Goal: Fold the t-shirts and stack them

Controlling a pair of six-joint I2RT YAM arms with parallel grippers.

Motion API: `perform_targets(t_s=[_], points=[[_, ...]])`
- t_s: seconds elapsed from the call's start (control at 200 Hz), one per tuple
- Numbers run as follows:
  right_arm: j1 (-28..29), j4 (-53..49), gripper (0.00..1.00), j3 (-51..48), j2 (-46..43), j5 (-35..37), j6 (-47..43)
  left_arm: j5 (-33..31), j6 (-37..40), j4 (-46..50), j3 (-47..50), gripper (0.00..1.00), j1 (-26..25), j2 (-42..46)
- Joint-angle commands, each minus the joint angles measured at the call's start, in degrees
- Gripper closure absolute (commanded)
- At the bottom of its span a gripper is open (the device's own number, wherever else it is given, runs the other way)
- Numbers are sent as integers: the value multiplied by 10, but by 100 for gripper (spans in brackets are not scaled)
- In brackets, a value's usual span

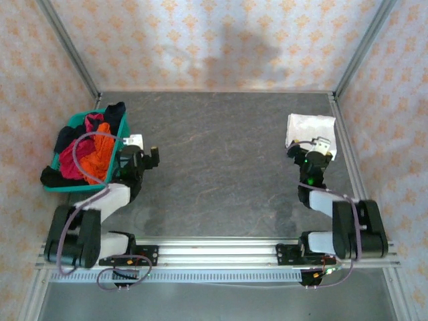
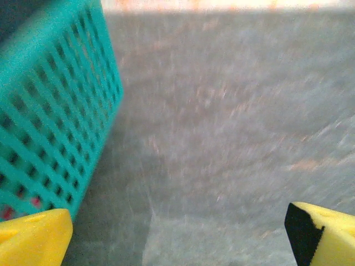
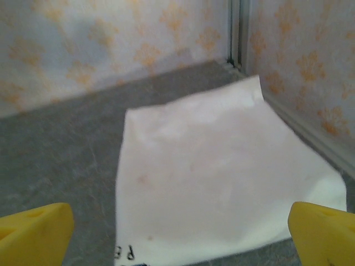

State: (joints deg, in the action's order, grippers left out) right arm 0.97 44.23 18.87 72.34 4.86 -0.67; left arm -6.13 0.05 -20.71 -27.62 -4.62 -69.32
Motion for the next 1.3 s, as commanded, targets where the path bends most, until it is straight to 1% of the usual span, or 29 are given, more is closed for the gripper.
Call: perform_targets(t_s=[0.0, 0.125, 0.23, 0.31, 0.355, 0.415, 0.485, 0.545, 0.57, 0.645, 0.686, 0.776, 0.866, 0.961, 1.006, 1.031, 1.166, 1.221, 1.291], points=[[15, -97, 1, 32, -64, -18, -1, -39, 12, 119, -63, 0, -1, 94], [47, -182, 1, 74, -104, -41, 5, -50, 15, 218, -108, 0, 0, 165], [69, -208, 1, 97, -116, -63, 19, -45, 10, 292, -153, 0, 0, 171], [92, -240, 1, 127, -114, -83, 25, -51, -9, 325, -179, 0, 1, 170], [112, -256, 1, 145, -110, -88, 19, -69, -27, 341, -192, 0, 4, 168], [147, -264, 1, 163, -104, -85, 6, -111, -68, 370, -217, 0, 13, 161], [185, -277, 1, 187, -94, -85, -8, -129, -100, 417, -254, 0, 27, 141], [217, -287, 1, 207, -84, -88, -21, -194, -156, 468, -288, 0, 30, 116], [230, -291, 1, 215, -78, -89, -27, -206, -168, 491, -303, 0, 35, 105], [268, -302, 1, 238, -63, -89, -44, -193, -175, 532, -333, 0, 47, 72], [286, -310, 1, 250, -56, -88, -53, -201, -203, 561, -347, 0, 55, 55], [320, -322, 1, 276, -48, -90, -66, -197, -252, 622, -375, 0, 73, 20], [339, -334, 1, 297, -31, -100, -64, -191, -285, 653, -375, 0, 89, -1], [345, -338, 1, 306, -29, -113, -56, -161, -300, 651, -342, 0, 117, -5], [346, -341, 1, 307, -30, -114, -53, -136, -304, 646, -322, 0, 134, -3], [347, -343, 1, 307, -31, -114, -53, -122, -325, 643, -311, 0, 144, -2], [347, -348, 1, 306, -30, -108, -57, -47, -355, 610, -260, 0, 182, -10], [347, -347, 1, 305, -28, -104, -58, -23, -364, 596, -250, 2, 194, -21], [347, -351, 1, 306, -26, -105, -56, -9, -372, 588, -249, 9, 204, -43]])
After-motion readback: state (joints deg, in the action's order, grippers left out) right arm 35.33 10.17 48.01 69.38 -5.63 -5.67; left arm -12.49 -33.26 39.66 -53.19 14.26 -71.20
